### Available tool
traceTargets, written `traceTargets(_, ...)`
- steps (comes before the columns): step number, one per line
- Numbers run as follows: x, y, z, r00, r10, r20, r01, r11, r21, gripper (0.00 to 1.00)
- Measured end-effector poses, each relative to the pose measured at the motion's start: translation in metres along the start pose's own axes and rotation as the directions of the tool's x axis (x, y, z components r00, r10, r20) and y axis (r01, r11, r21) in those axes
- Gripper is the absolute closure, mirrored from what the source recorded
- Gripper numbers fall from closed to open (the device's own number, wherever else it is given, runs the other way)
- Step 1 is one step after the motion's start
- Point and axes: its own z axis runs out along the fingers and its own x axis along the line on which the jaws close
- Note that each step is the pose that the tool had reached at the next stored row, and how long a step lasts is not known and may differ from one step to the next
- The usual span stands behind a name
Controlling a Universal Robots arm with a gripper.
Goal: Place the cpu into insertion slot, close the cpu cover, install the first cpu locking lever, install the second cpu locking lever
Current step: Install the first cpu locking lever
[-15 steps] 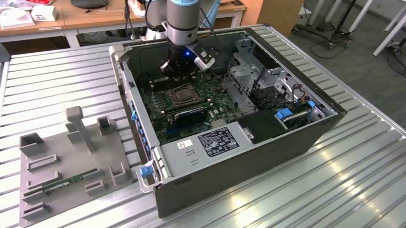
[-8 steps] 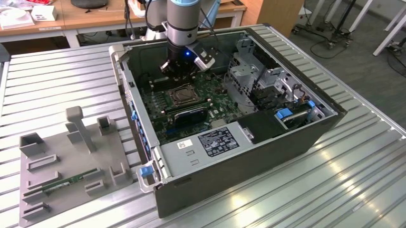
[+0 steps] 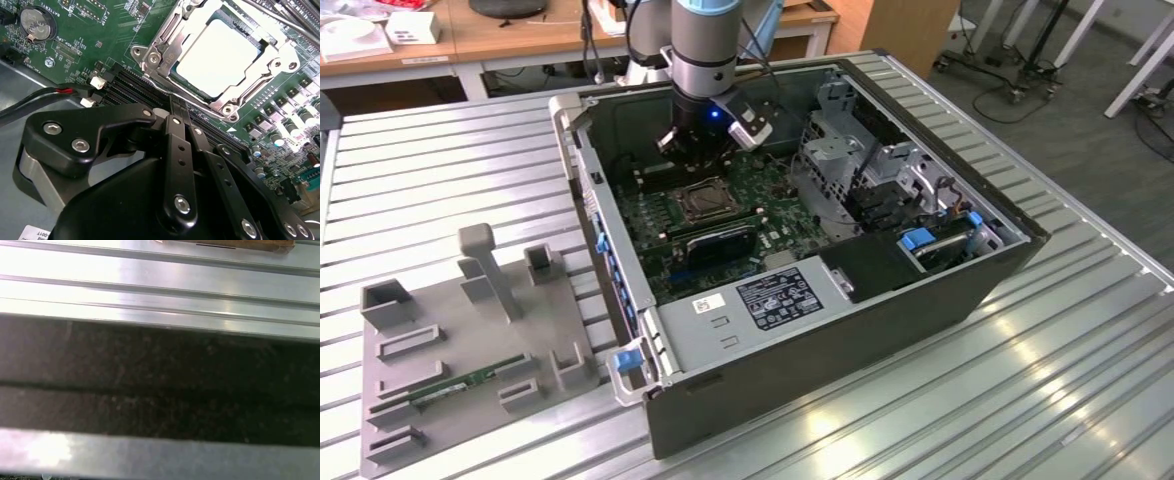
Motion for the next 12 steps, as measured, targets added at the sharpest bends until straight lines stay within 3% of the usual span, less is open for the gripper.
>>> traceTargets(12,0.0001,-0.0004,0.0031,1.0,0.0,0.0,0.0,1.0,0.0,0.89)
